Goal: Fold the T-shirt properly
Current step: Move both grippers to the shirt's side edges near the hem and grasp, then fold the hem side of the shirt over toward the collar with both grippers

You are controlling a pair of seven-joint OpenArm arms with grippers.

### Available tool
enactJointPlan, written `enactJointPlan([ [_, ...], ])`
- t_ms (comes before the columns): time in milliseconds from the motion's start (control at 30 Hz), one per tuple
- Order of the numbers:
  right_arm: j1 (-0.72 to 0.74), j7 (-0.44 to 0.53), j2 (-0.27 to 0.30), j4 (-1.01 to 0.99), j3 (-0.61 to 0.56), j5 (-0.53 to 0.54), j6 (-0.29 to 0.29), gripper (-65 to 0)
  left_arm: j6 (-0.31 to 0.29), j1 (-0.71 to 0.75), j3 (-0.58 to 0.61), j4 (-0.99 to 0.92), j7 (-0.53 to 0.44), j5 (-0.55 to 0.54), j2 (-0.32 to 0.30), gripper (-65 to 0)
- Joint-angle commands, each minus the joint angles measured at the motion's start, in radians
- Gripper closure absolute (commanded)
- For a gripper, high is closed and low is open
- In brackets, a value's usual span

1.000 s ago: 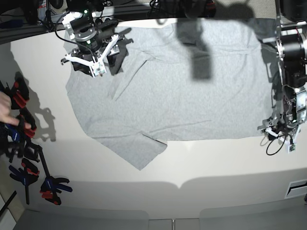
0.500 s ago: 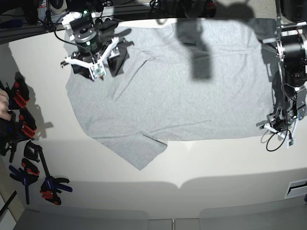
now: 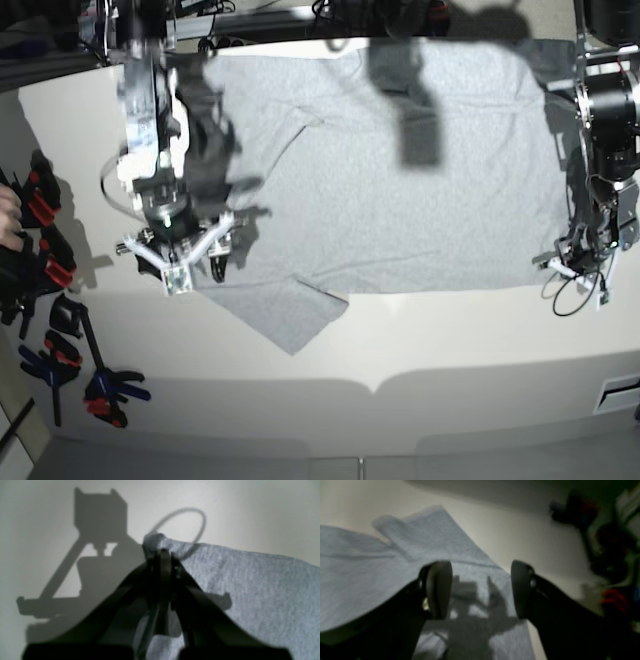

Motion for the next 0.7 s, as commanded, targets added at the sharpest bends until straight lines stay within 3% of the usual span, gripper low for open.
enactJointPlan([
  [0, 0.083, 0.002, 0.000, -0.055, 0.004, 0.026, 0.027, -35.5, -0.004, -0.024, -0.002, 0.012, -0.001, -0.006, -0.017, 0.0],
  [167, 0.359, -0.072, -0.031, -0.447, 0.004, 0.036, 0.157, -35.5, -0.004, -0.024, -0.002, 0.013, -0.009, -0.007, -0.015, 0.0],
  [267, 0.499, 0.001, -0.032, -0.718, 0.004, 0.004, 0.209, -35.5, -0.004, -0.024, -0.002, 0.013, -0.008, -0.006, -0.016, 0.0],
  [433, 0.676, 0.080, -0.035, -1.199, 0.004, -0.032, 0.248, -35.5, -0.004, -0.024, -0.002, 0.013, -0.008, -0.006, -0.016, 0.0],
  [533, 0.704, 0.116, -0.039, -1.307, 0.004, -0.040, 0.277, -35.5, -0.004, -0.024, -0.002, 0.013, -0.018, -0.007, -0.016, 0.0],
  [667, 0.702, 0.114, -0.046, -1.309, 0.004, -0.034, 0.296, -35.5, -0.004, -0.024, -0.002, 0.013, -0.035, -0.006, -0.016, 0.0],
])
